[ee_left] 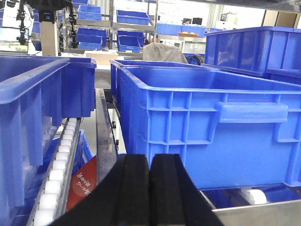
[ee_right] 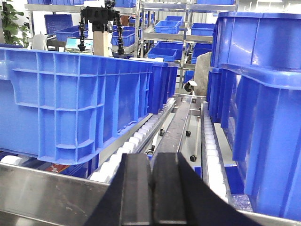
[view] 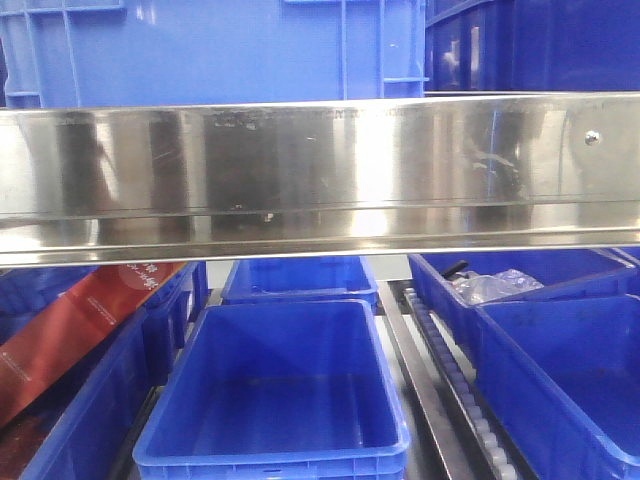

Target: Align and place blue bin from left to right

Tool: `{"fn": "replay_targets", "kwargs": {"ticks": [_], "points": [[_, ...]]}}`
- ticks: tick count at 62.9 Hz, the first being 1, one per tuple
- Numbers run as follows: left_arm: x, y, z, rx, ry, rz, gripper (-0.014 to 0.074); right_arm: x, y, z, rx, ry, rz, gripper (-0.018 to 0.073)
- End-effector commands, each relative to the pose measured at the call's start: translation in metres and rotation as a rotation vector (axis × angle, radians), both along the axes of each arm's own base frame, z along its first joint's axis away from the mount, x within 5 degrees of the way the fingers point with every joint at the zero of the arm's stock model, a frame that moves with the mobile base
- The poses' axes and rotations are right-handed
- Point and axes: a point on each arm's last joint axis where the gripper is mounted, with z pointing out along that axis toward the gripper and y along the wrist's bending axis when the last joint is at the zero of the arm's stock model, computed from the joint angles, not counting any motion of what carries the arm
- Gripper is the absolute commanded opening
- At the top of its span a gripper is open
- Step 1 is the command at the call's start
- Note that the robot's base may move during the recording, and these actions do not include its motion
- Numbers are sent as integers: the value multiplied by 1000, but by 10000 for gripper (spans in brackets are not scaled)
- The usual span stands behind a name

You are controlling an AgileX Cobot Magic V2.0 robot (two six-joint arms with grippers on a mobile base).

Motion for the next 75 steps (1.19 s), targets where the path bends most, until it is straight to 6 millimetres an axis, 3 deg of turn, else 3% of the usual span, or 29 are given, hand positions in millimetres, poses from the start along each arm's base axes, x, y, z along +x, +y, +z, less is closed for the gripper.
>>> {"fn": "replay_targets", "kwargs": {"ticks": [1,9,17,29,35,37,44,75], "points": [[-2,0,2,0,-25,-4,-111,-1,-1,2,-2,-32,-6,-153],[-2,0,0,1,-20,2,-111,-1,-1,2,-2,-32,-6,-153],[-6,5,-25,54,-25,70,-111,-1,-1,2,-2,-32,-6,-153],[-13,9,-90,94,-76,156,-111,-1,-1,2,-2,-32,-6,-153],[-5,11,-127,86,-22,185,-111,-1,-1,2,-2,-32,-6,-153],[-5,11,-124,82,-58,191,-111,-1,-1,2,-2,-32,-6,-153],[-5,11,-134,72,60,188,-111,-1,-1,2,-1,-34,-6,-153],[-5,11,-134,72,52,188,-111,-1,-1,2,-1,-34,-6,-153]]}}
